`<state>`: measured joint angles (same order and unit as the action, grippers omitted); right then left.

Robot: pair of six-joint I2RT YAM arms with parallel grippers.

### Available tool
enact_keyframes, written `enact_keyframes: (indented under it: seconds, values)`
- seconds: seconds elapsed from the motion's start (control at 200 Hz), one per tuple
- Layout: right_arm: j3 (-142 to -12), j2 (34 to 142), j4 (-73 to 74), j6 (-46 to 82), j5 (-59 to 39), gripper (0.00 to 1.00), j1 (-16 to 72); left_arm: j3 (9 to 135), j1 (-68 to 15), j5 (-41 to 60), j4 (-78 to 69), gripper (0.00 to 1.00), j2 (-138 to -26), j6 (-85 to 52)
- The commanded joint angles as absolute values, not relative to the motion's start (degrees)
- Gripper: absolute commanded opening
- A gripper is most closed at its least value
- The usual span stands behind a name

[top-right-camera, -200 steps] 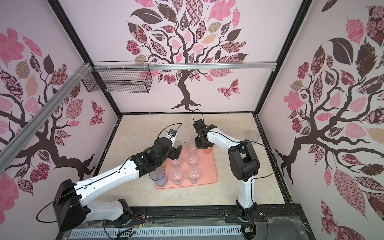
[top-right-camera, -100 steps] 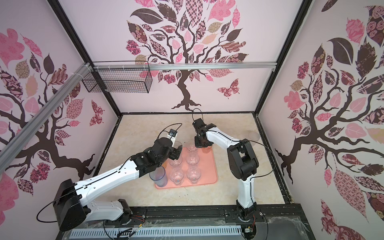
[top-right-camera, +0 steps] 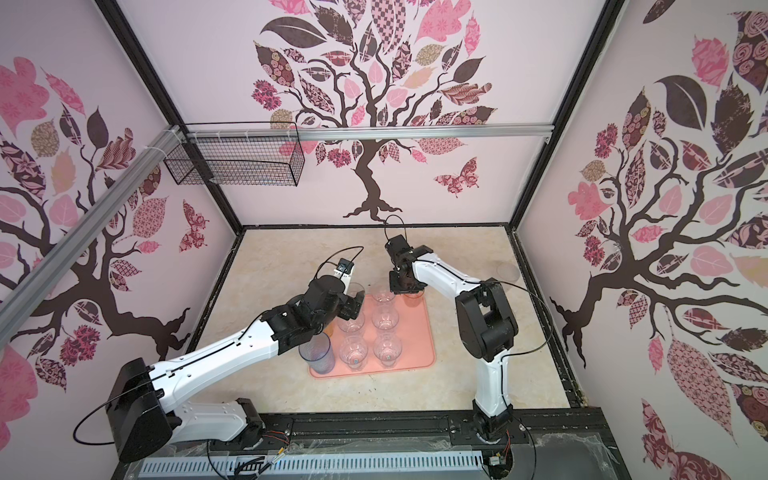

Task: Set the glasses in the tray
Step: 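Lower the pink cup onto the tray corner and open right gripper, then move right gripper back to the frosted cup on the table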

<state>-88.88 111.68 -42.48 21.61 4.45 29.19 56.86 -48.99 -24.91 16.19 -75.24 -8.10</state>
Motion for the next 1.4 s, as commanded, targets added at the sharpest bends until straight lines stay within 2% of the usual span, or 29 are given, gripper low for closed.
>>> enact_keyframes:
  seconds: [0.0, 0.315, 0.44, 0.545, 0.73, 1.015, 1.395]
  values:
    - [-91.0, 106.8, -45.2, 21.7, 5.5, 0.39, 29.3, 55.2, -48.7, -24.1, 16.5, 0.84, -74.3, -9.2]
    - [-89.9, 97.5, -47.7, 22.5, 5.9, 0.44, 27.3, 54.5, -48.8, -21.8, 16.0, 0.84, -72.1, -8.9]
    - [-86.0, 92.3, -47.1, 23.2, 5.0, 0.44, 24.0, 53.8, -51.3, -19.1, 12.9, 0.84, -70.8, -3.5]
    - [-80.8, 87.2, -45.3, 24.6, 5.9, 0.45, 19.0, 53.6, -55.2, -20.4, 10.8, 0.84, -71.4, 1.0]
    - [-73.1, 79.9, -43.3, 28.7, 8.6, 0.5, 6.9, 54.6, -56.4, -17.6, 9.9, 0.84, -75.2, -0.4]
    - [-61.5, 74.7, -38.1, 32.5, 2.9, 0.55, -10.9, 54.4, -56.9, -16.9, 9.6, 0.84, -77.7, -2.5]
    - [-57.1, 79.0, -35.0, 33.1, 4.6, 0.56, -11.3, 51.4, -54.7, -17.4, 8.4, 0.86, -76.7, -0.4]
